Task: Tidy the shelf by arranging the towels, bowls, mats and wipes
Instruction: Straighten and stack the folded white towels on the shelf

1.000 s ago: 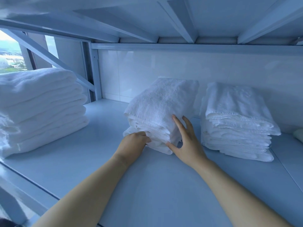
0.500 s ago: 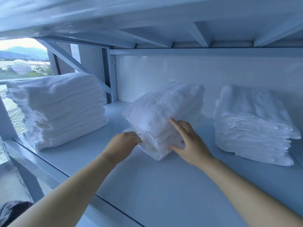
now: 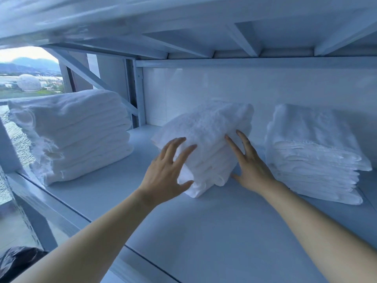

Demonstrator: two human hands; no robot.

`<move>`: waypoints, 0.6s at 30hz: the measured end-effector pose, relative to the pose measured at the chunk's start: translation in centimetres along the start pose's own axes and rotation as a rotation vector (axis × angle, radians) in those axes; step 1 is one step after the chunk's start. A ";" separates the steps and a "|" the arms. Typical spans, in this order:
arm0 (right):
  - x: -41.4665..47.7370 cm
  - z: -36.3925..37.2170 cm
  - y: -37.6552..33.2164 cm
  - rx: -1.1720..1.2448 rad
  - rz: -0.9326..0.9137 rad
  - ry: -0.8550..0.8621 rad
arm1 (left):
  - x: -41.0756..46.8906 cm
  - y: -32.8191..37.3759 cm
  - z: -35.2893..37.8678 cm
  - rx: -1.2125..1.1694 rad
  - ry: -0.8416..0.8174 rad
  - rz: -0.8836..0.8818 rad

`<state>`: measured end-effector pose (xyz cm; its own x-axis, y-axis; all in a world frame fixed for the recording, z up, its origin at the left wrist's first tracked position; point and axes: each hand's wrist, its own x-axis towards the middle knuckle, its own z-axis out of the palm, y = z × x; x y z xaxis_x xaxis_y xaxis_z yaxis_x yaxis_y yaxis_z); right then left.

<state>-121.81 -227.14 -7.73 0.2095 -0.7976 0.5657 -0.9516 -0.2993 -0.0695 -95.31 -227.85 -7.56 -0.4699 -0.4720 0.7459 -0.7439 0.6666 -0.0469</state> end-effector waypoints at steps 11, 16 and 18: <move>1.1 3.1 1.3 0.151 -0.078 0.165 | 1.5 1.1 2.0 0.078 -0.152 0.061; 1.3 3.8 1.9 0.199 -0.118 0.219 | 1.8 1.2 2.5 0.018 -0.014 0.092; 1.4 4.0 1.7 0.225 -0.118 0.230 | 2.0 0.9 2.7 0.009 -0.002 0.058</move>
<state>-122.21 -230.88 -10.30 0.2342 -0.6191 0.7496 -0.8452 -0.5106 -0.1577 -98.23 -229.78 -7.88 -0.5135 -0.4334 0.7406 -0.7194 0.6879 -0.0962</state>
